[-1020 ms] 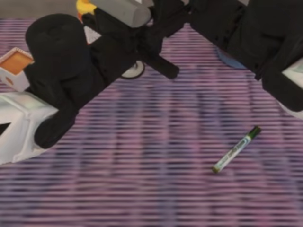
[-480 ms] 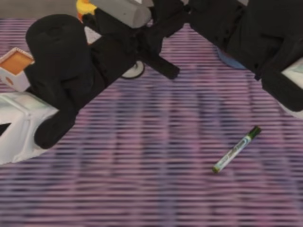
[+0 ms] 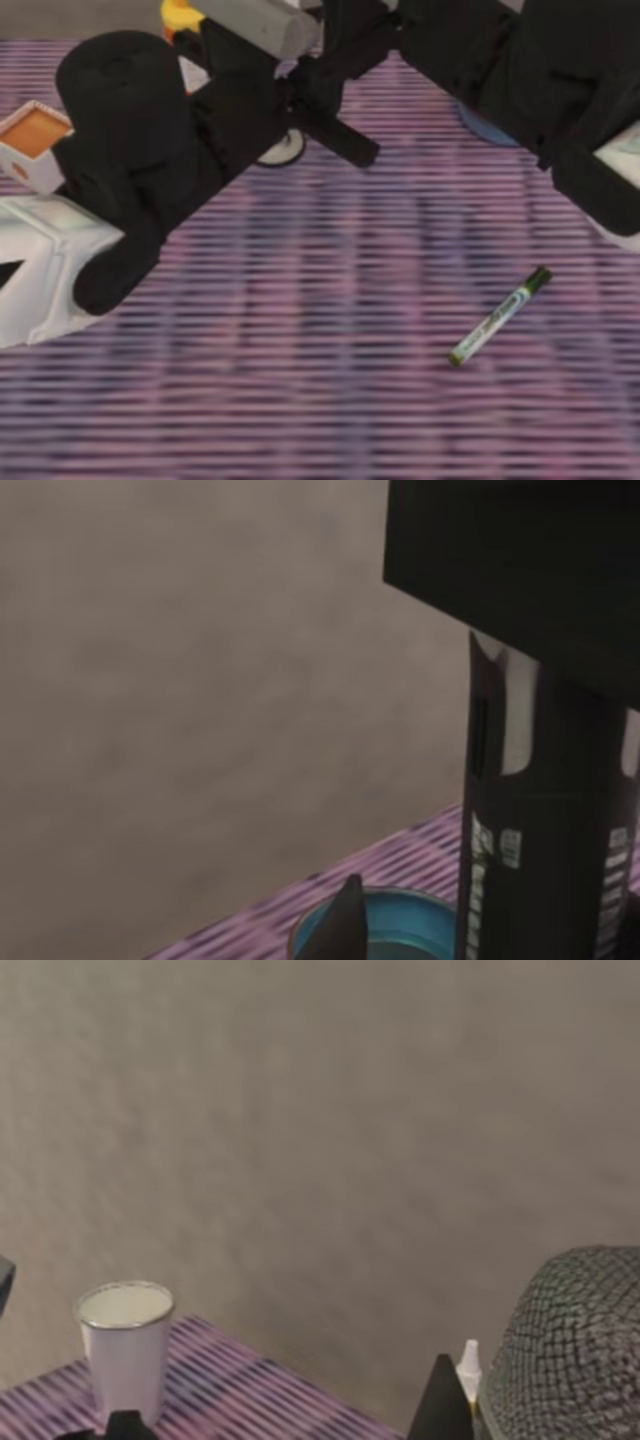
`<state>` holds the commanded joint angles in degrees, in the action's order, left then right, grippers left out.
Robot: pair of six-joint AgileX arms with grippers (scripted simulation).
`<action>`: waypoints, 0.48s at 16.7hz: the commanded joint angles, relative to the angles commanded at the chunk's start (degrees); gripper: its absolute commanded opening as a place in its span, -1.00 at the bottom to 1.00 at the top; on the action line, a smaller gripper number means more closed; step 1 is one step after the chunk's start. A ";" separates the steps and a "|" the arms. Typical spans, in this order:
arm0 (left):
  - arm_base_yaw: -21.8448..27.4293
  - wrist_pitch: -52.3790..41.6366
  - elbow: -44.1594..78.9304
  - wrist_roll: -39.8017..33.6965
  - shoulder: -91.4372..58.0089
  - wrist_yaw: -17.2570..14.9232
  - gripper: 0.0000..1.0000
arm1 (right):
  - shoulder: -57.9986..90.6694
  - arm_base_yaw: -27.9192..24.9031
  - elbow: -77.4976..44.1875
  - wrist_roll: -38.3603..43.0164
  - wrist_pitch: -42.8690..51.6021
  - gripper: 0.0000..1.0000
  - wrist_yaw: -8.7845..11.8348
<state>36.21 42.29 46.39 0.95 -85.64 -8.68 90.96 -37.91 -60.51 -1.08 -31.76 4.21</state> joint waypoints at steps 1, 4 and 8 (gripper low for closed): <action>0.00 0.00 0.00 0.00 0.00 0.00 0.96 | 0.00 0.00 0.00 0.00 0.00 -1.00 0.00; 0.00 0.00 0.00 0.00 0.00 0.00 1.00 | 0.00 0.00 0.00 0.00 0.00 -1.00 0.00; 0.00 0.00 0.00 0.00 0.00 0.00 1.00 | 0.00 0.00 0.00 0.00 0.00 -1.00 0.00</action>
<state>36.21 42.29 46.39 0.95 -85.64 -8.68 90.96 -37.91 -60.51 -1.08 -31.76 4.21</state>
